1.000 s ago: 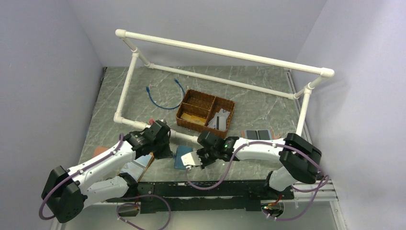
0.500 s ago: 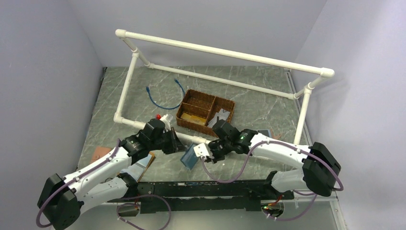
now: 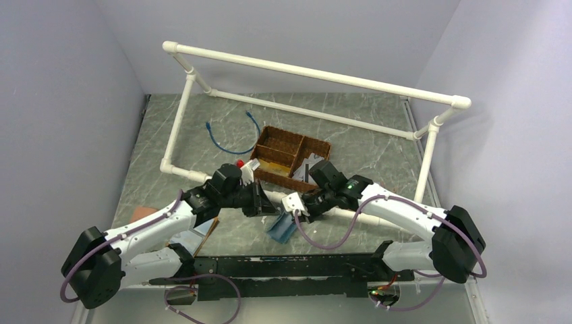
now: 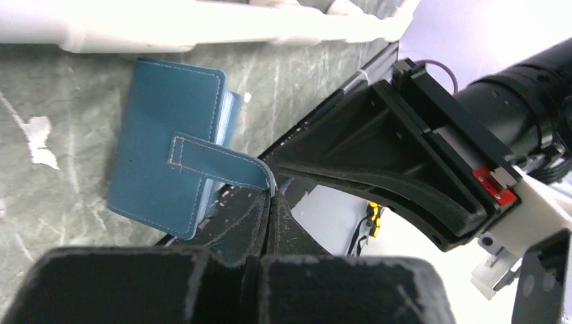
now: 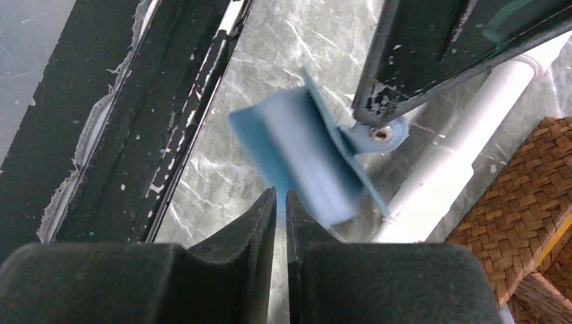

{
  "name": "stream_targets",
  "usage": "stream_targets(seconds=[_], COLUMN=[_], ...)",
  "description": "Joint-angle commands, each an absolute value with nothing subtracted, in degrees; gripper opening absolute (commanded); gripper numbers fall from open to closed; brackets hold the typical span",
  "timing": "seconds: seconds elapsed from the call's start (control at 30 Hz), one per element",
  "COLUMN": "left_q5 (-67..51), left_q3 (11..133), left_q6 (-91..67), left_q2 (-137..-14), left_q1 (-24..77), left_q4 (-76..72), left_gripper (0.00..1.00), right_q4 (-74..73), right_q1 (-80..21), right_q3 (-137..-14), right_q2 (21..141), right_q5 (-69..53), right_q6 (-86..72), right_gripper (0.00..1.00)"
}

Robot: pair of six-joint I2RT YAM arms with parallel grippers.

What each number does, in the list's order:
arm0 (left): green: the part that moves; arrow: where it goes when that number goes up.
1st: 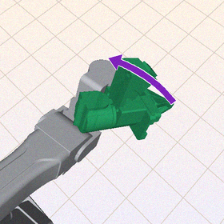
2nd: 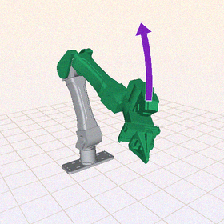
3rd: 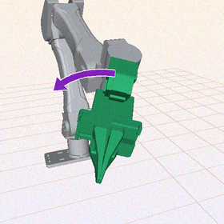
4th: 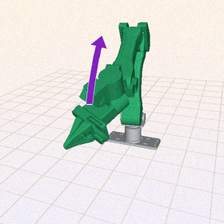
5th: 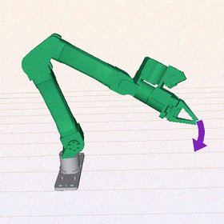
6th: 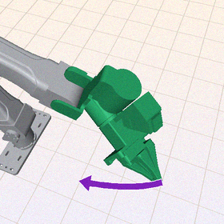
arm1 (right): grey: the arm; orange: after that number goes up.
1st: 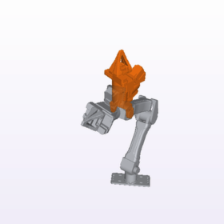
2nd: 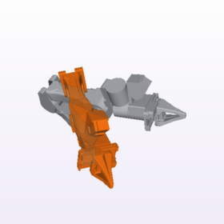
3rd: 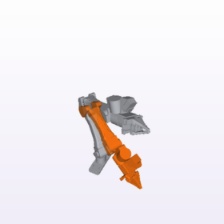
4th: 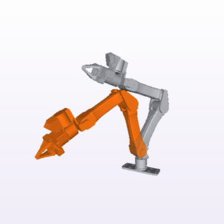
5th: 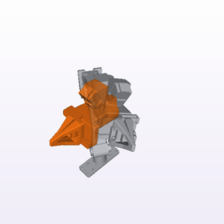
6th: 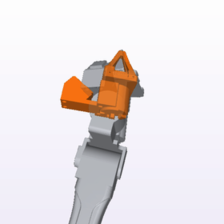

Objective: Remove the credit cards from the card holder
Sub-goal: Open the card holder at the corner of the board.

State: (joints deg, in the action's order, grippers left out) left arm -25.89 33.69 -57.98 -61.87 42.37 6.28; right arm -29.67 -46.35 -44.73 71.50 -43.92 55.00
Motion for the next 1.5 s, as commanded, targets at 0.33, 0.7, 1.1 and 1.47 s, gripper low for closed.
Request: stream_targets(seconds=[0.33, 0.7, 1.1, 1.47], left_q5=[-16.4, -0.6, 0.7, -0.8], left_q3=[34.2, 31.0, 27.9, 29.8], left_q6=[-59.1, -56.6, -59.9, -56.8], left_q2=[-58.4, -52.2, -54.2, -53.5], left_q1=[43.1, 40.2, 39.8, 39.8], left_q4=[18.3, 36.7, 43.1, 41.1], left_gripper=[0.0, 0.0, 0.0, 0.0], right_q4=[-26.2, -25.0, -20.0, -16.0], right_q1=[-49.0, -54.4, -54.9, -56.9], right_q3=[-43.1, -43.5, -42.7, -44.5], right_q2=[73.0, 78.9, 81.6, 82.8], right_q5=[-45.9, -35.7, -30.1, -28.6], right_q6=[55.5, 56.9, 53.8, 47.0], right_gripper=[0.12, 0.17, 0.23, 0.21])
